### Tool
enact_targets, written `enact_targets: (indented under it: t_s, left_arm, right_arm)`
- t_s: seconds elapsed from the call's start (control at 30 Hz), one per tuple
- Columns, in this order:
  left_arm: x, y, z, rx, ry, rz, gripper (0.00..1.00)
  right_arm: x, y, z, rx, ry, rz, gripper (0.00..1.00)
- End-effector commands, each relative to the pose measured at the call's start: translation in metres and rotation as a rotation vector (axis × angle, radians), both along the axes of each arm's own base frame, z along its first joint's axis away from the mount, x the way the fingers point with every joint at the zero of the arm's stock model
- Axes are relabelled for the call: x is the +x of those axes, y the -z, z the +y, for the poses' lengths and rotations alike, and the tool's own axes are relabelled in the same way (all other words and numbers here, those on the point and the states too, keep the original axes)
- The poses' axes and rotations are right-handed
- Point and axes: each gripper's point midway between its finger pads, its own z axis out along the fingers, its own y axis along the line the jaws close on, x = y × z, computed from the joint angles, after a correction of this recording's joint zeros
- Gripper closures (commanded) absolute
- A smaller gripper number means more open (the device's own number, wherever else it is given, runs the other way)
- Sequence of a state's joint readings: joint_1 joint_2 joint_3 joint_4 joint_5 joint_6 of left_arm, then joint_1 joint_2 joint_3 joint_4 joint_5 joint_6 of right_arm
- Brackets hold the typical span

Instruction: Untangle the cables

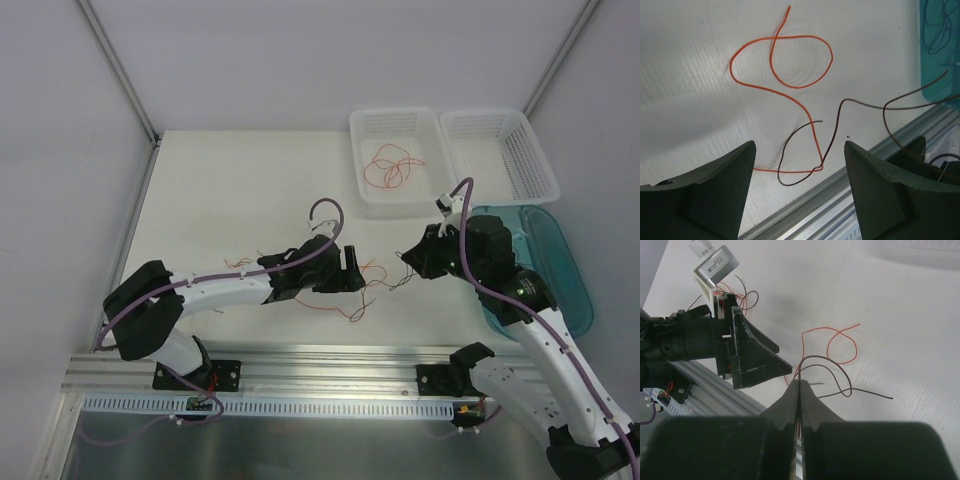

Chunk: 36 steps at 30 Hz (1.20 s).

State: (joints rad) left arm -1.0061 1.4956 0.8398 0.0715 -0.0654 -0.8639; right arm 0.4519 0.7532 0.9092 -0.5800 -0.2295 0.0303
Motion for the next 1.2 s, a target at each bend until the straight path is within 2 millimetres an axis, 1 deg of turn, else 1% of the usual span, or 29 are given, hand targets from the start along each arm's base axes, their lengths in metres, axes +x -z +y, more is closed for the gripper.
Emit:
enact_targets:
  t_s: [0.0, 0.1, 0.13, 0.17, 0.2, 0.23, 0.3, 0.33, 0.4, 0.43, 0.5, 0.53, 0.57, 0.6, 0.63, 0.67, 0.7, 0.73, 0.77, 0.8, 0.83, 0.87, 0.9, 0.93, 0.97, 1.0, 1.07, 1.1, 1.17]
  left_arm:
    - [0.028, -0.022, -0.02, -0.093, -0.13, -0.005, 0.28]
    - [0.031, -0.016, -0.032, -0.1, -0.134, 0.03, 0.32]
    - [0.032, -0.007, -0.034, -0.087, -0.143, 0.051, 0.34]
    - [0.032, -0.002, -0.034, -0.082, -0.147, 0.061, 0.36]
    - [0.032, 0.002, -0.035, -0.077, -0.15, 0.07, 0.42]
    - [0.031, 0.009, -0.035, -0.066, -0.157, 0.086, 0.45]
    - [0.032, 0.017, -0.035, -0.052, -0.162, 0.098, 0.52]
    - [0.032, 0.019, -0.034, -0.047, -0.165, 0.1, 0.62]
    - [0.035, 0.021, -0.03, -0.037, -0.178, 0.092, 0.76]
    - [0.04, 0.018, -0.024, -0.036, -0.186, 0.077, 0.91]
    - [0.048, 0.019, -0.007, -0.002, -0.216, 0.049, 1.0]
    - [0.058, 0.011, 0.006, -0.006, -0.25, 0.028, 1.0]
    - [0.064, 0.013, 0.023, 0.031, -0.292, 0.015, 1.0]
    - [0.066, 0.02, 0.041, 0.062, -0.32, 0.017, 1.0]
    - [0.072, 0.011, 0.057, 0.061, -0.351, -0.007, 1.0]
    - [0.083, 0.013, 0.081, 0.077, -0.411, -0.009, 1.0]
    - [0.084, 0.023, 0.105, 0.111, -0.457, -0.003, 1.0]
    - [0.084, 0.017, 0.123, 0.128, -0.483, -0.021, 1.0]
    - [0.087, 0.024, 0.15, 0.166, -0.538, -0.02, 1.0]
    - [0.087, 0.019, 0.172, 0.21, -0.577, -0.052, 1.0]
    - [0.087, 0.019, 0.186, 0.237, -0.604, -0.062, 1.0]
    - [0.086, 0.025, 0.21, 0.278, -0.658, -0.058, 1.0]
    - [0.085, 0.019, 0.224, 0.295, -0.682, -0.079, 1.0]
    - [0.085, 0.02, 0.236, 0.311, -0.707, -0.08, 1.0]
    - [0.081, 0.026, 0.247, 0.332, -0.724, -0.074, 1.0]
    - [0.083, 0.024, 0.264, 0.338, -0.767, -0.075, 1.0]
    - [0.079, 0.03, 0.276, 0.347, -0.787, -0.05, 1.0]
    - [0.079, 0.03, 0.288, 0.35, -0.818, -0.043, 1.0]
    - [0.077, 0.034, 0.294, 0.356, -0.83, -0.029, 1.0]
  right_arm:
    - [-0.004, -0.01, 0.009, 0.046, -0.029, -0.023, 0.99]
    - [-0.005, -0.011, 0.009, 0.047, -0.034, -0.028, 0.99]
    - [-0.006, -0.012, 0.01, 0.049, -0.037, -0.03, 0.99]
    - [-0.006, -0.013, 0.01, 0.048, -0.036, -0.032, 0.99]
    - [-0.006, -0.013, 0.01, 0.048, -0.036, -0.034, 0.99]
    - [-0.006, -0.014, 0.01, 0.05, -0.038, -0.035, 0.99]
    - [-0.008, -0.013, 0.01, 0.05, -0.039, -0.035, 0.99]
    - [-0.008, -0.013, 0.01, 0.049, -0.041, -0.035, 0.99]
    - [-0.009, -0.013, 0.008, 0.045, -0.036, -0.042, 0.99]
    - [-0.01, -0.012, 0.006, 0.038, -0.028, -0.042, 0.99]
    - [-0.01, -0.012, -0.002, 0.015, -0.001, -0.06, 0.99]
    - [-0.01, -0.014, -0.006, 0.006, 0.013, -0.074, 0.99]
    - [-0.012, -0.013, -0.012, -0.016, 0.028, -0.073, 0.99]
    - [-0.01, -0.018, -0.022, -0.034, 0.074, -0.105, 0.99]
    - [-0.01, -0.02, -0.028, -0.05, 0.101, -0.115, 0.99]
    - [-0.012, -0.025, -0.036, -0.065, 0.131, -0.126, 0.99]
    - [-0.008, -0.027, -0.053, -0.103, 0.212, -0.146, 0.99]
    - [-0.01, -0.033, -0.063, -0.113, 0.255, -0.17, 0.99]
    - [-0.01, -0.041, -0.08, -0.163, 0.316, -0.204, 0.99]
    - [-0.014, -0.047, -0.09, -0.176, 0.345, -0.23, 0.99]
    - [-0.016, -0.053, -0.099, -0.186, 0.38, -0.248, 0.99]
    - [-0.019, -0.062, -0.114, -0.212, 0.441, -0.266, 0.99]
    - [-0.023, -0.069, -0.122, -0.221, 0.472, -0.287, 0.99]
    - [-0.028, -0.073, -0.131, -0.23, 0.5, -0.297, 0.99]
    - [-0.033, -0.087, -0.144, -0.234, 0.555, -0.333, 0.99]
    - [-0.036, -0.094, -0.151, -0.235, 0.576, -0.352, 0.99]
    - [-0.046, -0.105, -0.165, -0.237, 0.626, -0.387, 0.99]
    - [-0.051, -0.115, -0.169, -0.222, 0.638, -0.41, 0.99]
    - [-0.057, -0.123, -0.174, -0.208, 0.647, -0.434, 0.99]
